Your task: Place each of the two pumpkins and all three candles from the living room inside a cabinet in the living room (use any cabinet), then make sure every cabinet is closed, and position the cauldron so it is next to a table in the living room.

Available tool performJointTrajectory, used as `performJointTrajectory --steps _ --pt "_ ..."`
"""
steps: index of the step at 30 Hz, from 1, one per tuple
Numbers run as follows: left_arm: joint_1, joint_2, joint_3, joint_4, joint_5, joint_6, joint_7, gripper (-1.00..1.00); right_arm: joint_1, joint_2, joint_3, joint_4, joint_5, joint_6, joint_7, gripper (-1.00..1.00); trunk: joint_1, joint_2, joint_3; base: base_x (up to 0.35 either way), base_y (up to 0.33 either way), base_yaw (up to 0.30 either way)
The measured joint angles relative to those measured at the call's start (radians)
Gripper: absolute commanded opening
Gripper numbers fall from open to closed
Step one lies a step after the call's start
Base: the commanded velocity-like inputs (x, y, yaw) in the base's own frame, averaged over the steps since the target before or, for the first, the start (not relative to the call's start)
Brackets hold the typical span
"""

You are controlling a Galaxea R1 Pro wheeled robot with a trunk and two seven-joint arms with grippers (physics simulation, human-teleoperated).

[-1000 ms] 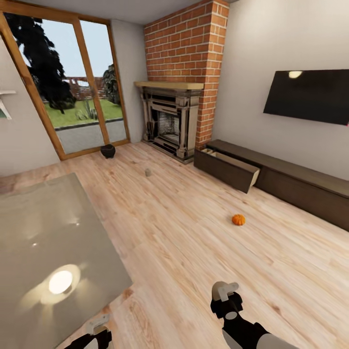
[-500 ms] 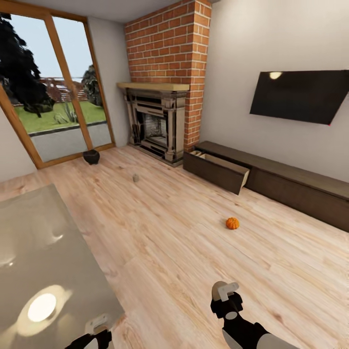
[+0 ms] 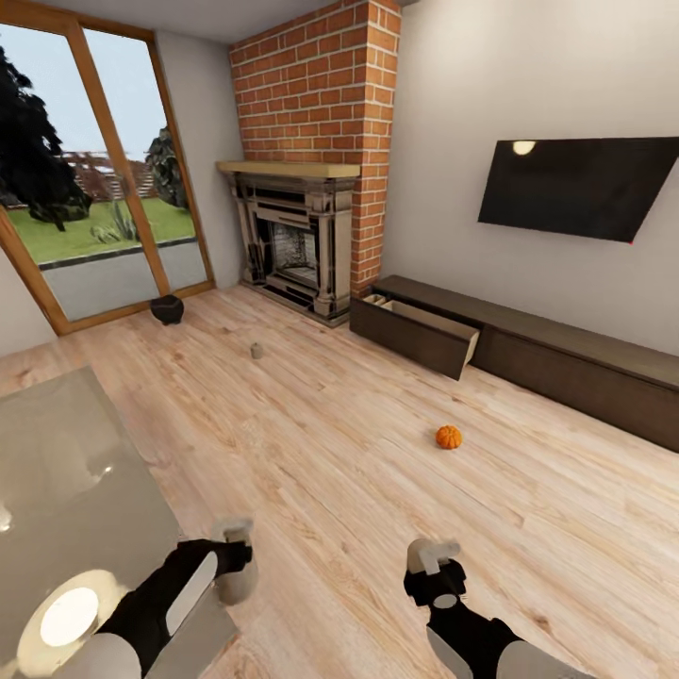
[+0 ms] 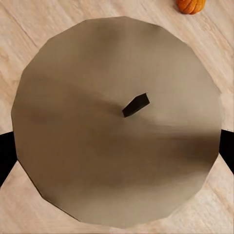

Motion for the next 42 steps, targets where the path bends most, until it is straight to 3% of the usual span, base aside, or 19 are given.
performJointTrajectory --steps 1,4,6,7,8,15,17,20,24,29,42 --pt "0.001 0.007 0.002 -0.098 -0.006 0.091 0.026 -1.00 -0.002 -0.001 -0.041 -0.038 0.003 0.020 -0.001 -1.00 0.000 0.000 0.000 0.000 0.000 0.000" --pt "0.001 0.010 0.011 -0.230 -0.002 0.169 0.067 -1.00 -0.009 -0.002 -0.103 -0.104 -0.002 0.115 -0.002 -1.00 0.000 0.000 0.000 0.000 0.000 0.000" --pt "0.000 0.012 0.017 -0.279 -0.002 0.189 0.083 -1.00 -0.017 -0.002 -0.149 -0.159 0.000 0.188 -0.002 -1.00 0.000 0.000 0.000 0.000 0.000 0.000" --pt "-0.004 0.013 0.033 -0.312 -0.004 0.198 0.090 -1.00 -0.026 -0.003 -0.201 -0.217 -0.004 0.245 -0.004 -1.00 0.000 0.000 0.000 0.000 0.000 0.000" --pt "-0.006 0.013 0.042 -0.334 -0.004 0.200 0.092 -1.00 -0.032 -0.003 -0.228 -0.272 0.006 0.272 -0.005 -1.00 0.000 0.000 0.000 0.000 0.000 0.000" --pt "-0.030 0.007 0.070 -0.494 0.000 0.226 0.095 -1.00 -0.092 -0.005 -0.404 -0.446 0.006 0.472 -0.016 -1.00 0.000 0.000 0.000 0.000 0.000 0.000" --pt "-0.033 0.007 0.076 -0.580 0.000 0.231 0.094 -1.00 -0.120 -0.005 -0.419 -0.481 0.005 0.501 -0.016 -1.00 0.000 0.000 0.000 0.003 0.000 0.000" --pt "-0.034 0.006 0.078 -0.624 0.002 0.234 0.095 -1.00 -0.149 -0.005 -0.426 -0.502 0.006 0.512 -0.016 -1.00 0.000 0.000 0.000 0.149 0.014 0.000" --pt "-0.033 0.012 0.078 -0.643 -0.003 0.241 0.096 -1.00 -0.161 -0.004 -0.426 -0.508 0.004 0.515 -0.015 -1.00 0.000 0.000 0.000 0.289 0.100 0.000" --pt "-0.033 0.015 0.079 -0.661 -0.003 0.310 0.096 -1.00 -0.163 -0.005 -0.424 -0.533 0.004 0.515 -0.013 -1.00 0.000 0.000 0.000 0.200 0.080 -0.020" --pt "-0.032 0.009 0.076 -0.669 0.000 0.320 0.096 -1.00 -0.163 -0.004 -0.427 -0.548 -0.001 0.516 -0.012 -1.00 0.000 0.000 0.004 0.090 0.061 -0.115"
